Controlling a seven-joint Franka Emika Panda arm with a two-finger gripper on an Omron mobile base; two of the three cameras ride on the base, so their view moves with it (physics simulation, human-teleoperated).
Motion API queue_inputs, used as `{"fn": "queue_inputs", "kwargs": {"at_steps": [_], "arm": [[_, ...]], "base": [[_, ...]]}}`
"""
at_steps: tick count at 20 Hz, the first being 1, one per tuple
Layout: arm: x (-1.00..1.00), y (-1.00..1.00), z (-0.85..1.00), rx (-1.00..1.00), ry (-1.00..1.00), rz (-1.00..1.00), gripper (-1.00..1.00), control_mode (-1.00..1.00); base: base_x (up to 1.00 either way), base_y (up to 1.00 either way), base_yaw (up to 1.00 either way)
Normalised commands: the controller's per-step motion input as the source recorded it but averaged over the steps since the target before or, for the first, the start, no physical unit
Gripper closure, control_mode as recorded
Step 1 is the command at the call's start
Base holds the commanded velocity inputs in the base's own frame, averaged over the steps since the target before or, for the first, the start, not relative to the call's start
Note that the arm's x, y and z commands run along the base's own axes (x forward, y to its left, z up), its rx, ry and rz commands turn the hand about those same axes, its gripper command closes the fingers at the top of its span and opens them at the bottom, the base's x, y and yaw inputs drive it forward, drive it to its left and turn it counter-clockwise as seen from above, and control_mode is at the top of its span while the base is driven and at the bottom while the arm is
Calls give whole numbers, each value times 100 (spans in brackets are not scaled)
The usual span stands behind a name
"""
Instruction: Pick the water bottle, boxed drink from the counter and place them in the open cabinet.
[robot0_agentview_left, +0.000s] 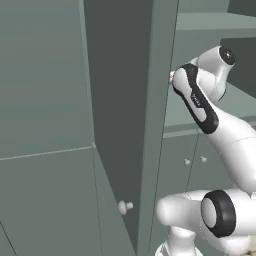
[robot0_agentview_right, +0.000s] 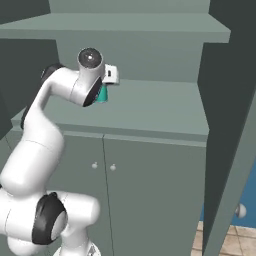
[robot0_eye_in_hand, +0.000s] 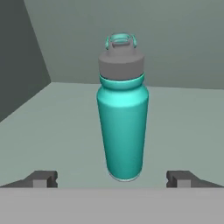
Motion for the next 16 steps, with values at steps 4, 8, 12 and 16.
{"fn": "queue_inputs", "kwargs": {"at_steps": [4, 8, 12, 16], "arm": [[-71, -13, 0, 2, 0, 10, -100, -100], [-80, -5, 0, 1, 0, 4, -100, -100], [-83, -2, -1, 1, 0, 3, -100, -100], [-85, -5, -1, 1, 0, 11, -100, -100]], "base": [[0, 0, 0], [0, 0, 0], [0, 0, 0], [0, 0, 0]]}}
